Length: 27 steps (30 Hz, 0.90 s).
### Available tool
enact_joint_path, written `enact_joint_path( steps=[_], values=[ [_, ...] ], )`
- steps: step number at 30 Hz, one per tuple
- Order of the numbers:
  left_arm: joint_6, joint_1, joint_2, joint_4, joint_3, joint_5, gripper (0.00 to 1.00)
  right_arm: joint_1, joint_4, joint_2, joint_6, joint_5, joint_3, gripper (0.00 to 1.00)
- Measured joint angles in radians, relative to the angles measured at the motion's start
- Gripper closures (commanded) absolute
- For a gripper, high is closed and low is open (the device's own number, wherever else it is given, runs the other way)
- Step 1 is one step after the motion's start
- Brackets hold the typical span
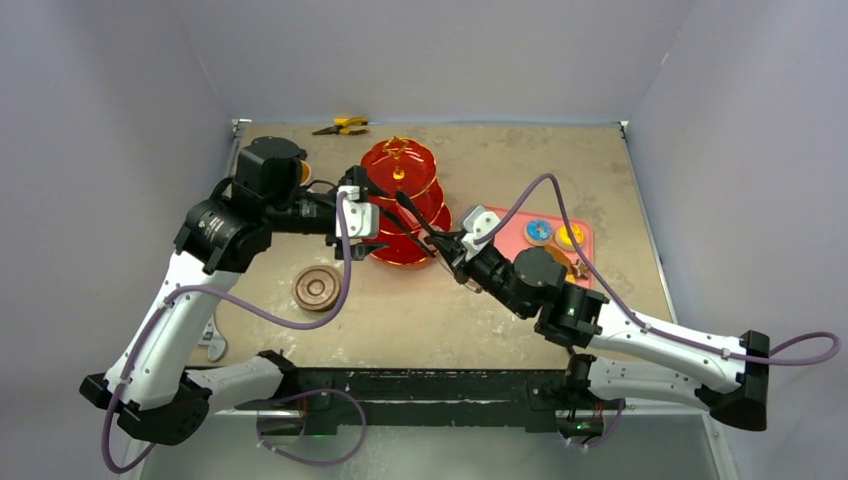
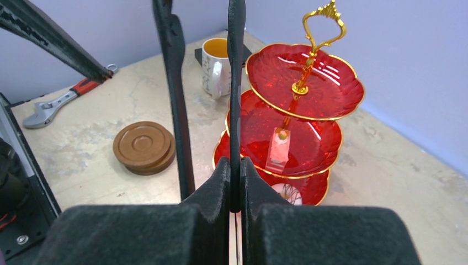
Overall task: Serve the afternoon tea
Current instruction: Pick up the clamp from the center of the board.
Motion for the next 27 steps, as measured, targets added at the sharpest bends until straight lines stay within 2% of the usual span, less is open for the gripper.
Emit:
enact_joint_path(
  steps=[7,14,20,27],
  values=[
    [0.013,-0.003,0.003,-0.029,0.006,0.014,0.38,0.0,-0.013,0.003,-0.046,0.008,0.018,1.0],
    [0.011,-0.029,0.027,-0.044,0.026,0.025,0.54,0.0,-0.005,0.035,-0.07,0.005,0.04,1.0],
    [0.026,-0.079,0.074,-0.083,0.046,0.018,0.6,0.0,0.0,0.076,-0.094,0.001,0.077,1.0],
    [0.063,-0.142,0.098,-0.132,0.052,-0.042,0.61,0.0,0.003,0.098,-0.114,-0.022,0.106,1.0]
  ],
)
